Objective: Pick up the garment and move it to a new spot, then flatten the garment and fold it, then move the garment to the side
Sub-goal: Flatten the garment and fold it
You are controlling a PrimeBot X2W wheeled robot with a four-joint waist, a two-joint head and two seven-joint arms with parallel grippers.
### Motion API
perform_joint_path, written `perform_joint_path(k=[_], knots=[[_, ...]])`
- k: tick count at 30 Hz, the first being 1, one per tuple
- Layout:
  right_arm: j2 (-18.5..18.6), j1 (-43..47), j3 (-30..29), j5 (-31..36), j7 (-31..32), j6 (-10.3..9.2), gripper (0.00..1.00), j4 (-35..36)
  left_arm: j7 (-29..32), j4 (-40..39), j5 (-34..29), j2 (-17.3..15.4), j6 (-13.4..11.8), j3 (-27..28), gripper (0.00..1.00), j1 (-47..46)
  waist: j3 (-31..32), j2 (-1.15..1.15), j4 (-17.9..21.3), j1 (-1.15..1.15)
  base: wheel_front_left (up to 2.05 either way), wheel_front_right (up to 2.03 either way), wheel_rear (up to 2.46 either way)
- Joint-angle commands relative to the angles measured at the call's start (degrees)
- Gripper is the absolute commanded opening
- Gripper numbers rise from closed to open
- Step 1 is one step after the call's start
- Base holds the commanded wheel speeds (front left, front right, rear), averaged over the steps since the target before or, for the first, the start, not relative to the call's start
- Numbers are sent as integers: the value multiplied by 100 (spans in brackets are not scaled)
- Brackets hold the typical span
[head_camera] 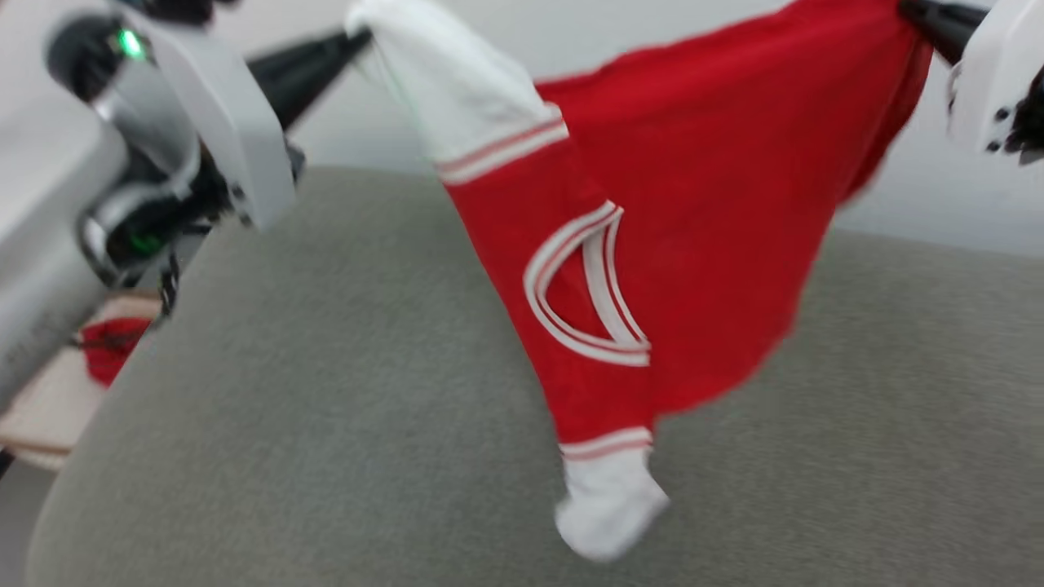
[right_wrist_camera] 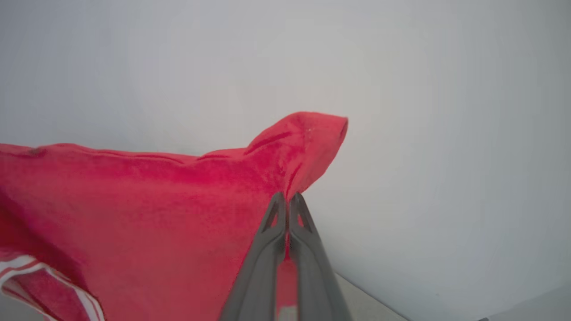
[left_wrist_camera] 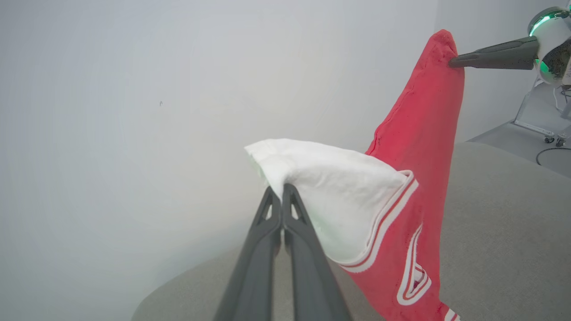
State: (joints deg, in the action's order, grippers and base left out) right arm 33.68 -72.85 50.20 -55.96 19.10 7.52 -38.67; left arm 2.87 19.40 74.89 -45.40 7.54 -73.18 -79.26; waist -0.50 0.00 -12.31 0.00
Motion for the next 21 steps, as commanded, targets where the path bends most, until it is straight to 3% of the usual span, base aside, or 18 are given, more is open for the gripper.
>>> perform_joint_path(k=[1, 13, 21], knots=[[31, -102, -52, 24, -63, -6, 0, -24, -25, 35, 83, -23, -19, 17, 0, -188, 339, 0, 409, 0, 0, 0, 0], [213, -303, -568, -259, -222, -6, 0, 192, -324, 29, 865, 30, -19, 136, 0, -950, 405, 0, 755, 0, 0, 0, 0], [481, -91, -837, -281, -14, -6, 0, 561, -283, -204, 919, -148, -19, 63, 0, -1125, 267, 0, 867, 0, 0, 0, 0]])
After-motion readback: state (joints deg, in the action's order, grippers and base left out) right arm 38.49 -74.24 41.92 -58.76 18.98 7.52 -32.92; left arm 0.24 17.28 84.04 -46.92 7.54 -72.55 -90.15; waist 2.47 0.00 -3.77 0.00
